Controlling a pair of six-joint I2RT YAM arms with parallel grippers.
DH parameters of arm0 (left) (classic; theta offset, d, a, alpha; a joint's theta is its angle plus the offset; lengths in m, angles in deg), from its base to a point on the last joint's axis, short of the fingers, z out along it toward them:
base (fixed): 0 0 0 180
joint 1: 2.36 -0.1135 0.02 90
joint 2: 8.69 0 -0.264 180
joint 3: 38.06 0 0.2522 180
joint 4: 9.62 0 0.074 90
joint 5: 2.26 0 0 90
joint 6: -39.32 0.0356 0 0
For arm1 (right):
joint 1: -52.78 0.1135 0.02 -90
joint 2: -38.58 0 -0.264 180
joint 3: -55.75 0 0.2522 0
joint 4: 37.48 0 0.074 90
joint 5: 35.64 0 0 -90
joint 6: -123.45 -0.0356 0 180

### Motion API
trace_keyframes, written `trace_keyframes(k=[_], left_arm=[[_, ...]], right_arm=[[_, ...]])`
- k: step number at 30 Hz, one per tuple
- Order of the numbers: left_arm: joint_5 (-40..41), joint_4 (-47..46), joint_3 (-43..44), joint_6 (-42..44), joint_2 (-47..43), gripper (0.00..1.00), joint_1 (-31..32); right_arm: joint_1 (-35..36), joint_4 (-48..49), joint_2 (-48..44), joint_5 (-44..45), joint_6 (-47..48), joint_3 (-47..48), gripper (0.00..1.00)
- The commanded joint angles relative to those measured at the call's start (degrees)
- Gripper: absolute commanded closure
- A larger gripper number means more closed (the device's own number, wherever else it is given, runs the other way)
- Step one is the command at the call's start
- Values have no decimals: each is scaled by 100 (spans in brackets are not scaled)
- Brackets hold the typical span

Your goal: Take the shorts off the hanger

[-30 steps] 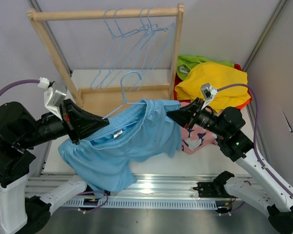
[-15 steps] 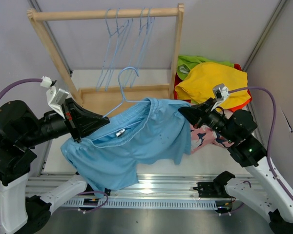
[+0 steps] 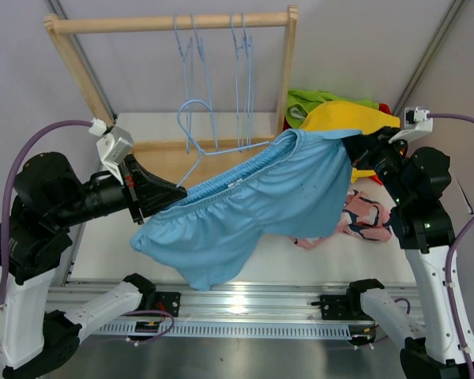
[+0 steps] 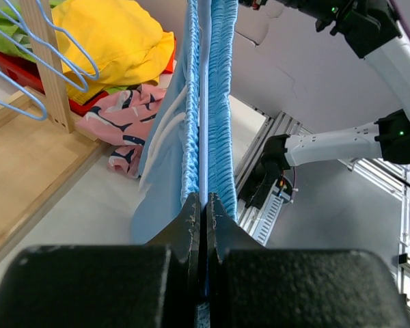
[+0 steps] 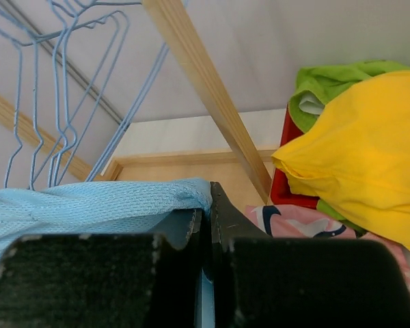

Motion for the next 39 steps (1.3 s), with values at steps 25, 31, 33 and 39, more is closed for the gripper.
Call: trace_keyframes(k=[25,31,33,39], left_arm=[[1232,-1366,734,-177,-4,100,199],[2969,-1774,468,15,328,100,199],[3638,-1127,863,156,618,100,199],[5434,-114,216,298,85,100,199]], right_arm=[[484,838,-592,-1357,-437,-1510,100],[3655,70,-58,-835,467,-479,100],[4205,-517,381,279,863,-11,100],[4077,-846,1075,3155,1644,1878,100]])
